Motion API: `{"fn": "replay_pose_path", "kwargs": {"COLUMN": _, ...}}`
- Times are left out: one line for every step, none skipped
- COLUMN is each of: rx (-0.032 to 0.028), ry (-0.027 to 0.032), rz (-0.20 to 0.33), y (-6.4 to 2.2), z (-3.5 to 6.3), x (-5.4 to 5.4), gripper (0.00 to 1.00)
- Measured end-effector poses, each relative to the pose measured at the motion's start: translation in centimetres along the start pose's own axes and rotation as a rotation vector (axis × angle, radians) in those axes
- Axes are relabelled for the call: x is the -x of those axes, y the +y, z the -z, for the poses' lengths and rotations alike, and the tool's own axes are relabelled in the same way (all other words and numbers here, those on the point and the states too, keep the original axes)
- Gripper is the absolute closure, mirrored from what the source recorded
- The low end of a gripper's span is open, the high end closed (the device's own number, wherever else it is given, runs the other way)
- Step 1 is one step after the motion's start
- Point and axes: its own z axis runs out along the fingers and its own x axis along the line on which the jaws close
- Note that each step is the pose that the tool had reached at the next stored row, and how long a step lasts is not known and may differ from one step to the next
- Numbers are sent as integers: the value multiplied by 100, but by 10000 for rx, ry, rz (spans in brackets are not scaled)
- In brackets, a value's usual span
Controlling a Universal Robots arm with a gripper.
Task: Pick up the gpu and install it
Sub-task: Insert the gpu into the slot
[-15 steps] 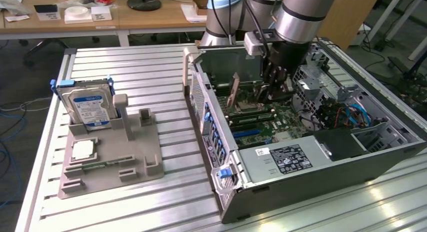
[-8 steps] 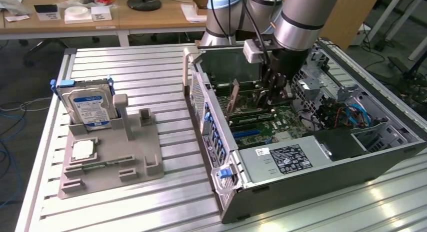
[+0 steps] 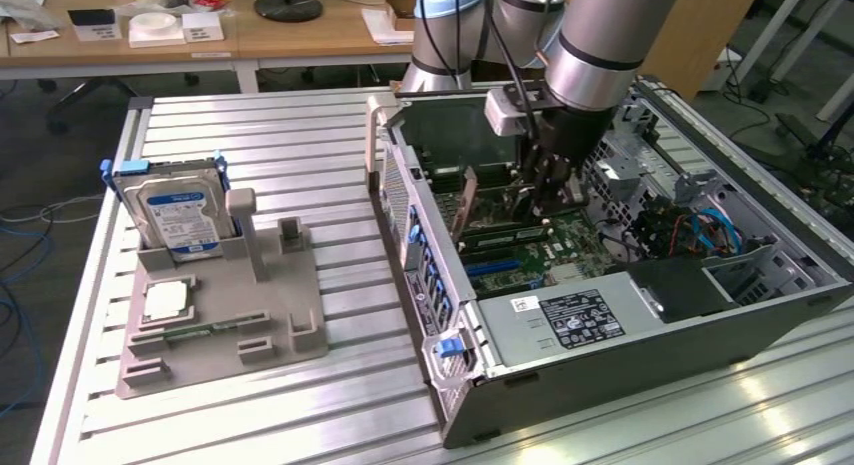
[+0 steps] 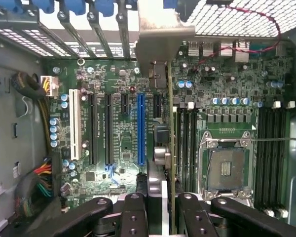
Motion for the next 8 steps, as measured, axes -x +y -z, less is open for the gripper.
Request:
{"fn": "replay_pose_path", "kwargs": {"rx": -8, "ry": 1, "rz": -109, "y": 0, "z": -14, "x": -2, "gripper": 72}}
{"fn": "replay_pose_path", "kwargs": {"rx": -15, "ry": 3, "rz": -225, "y": 2, "z": -33, "x": -3, "gripper": 72}}
{"fn": "replay_pose_path", "kwargs": {"rx": -19, "ry": 4, "rz": -282, "y": 7, "z": -50, "x": -5, "gripper": 72}}
{"fn": "replay_pose_path", "kwargs": {"rx": -20, "ry": 3, "rz": -289, "y": 11, "z": -63, "x": -9, "gripper": 72}}
{"fn": "replay_pose_path", "kwargs": {"rx": -19, "ry": 6, "rz": -289, "y": 14, "z": -72, "x": -18, "gripper": 72}}
{"fn": "replay_pose_path", "kwargs": {"rx": -18, "ry": 5, "rz": -289, "y": 19, "z": -83, "x": -29, "gripper": 72}}
{"fn": "replay_pose_path", "kwargs": {"rx": -16, "ry": 3, "rz": -289, "y": 28, "z": -95, "x": -39, "gripper": 72}}
{"fn": "replay_pose_path", "kwargs": {"rx": -14, "ry": -2, "rz": -279, "y": 36, "z": -111, "x": -49, "gripper": 72}}
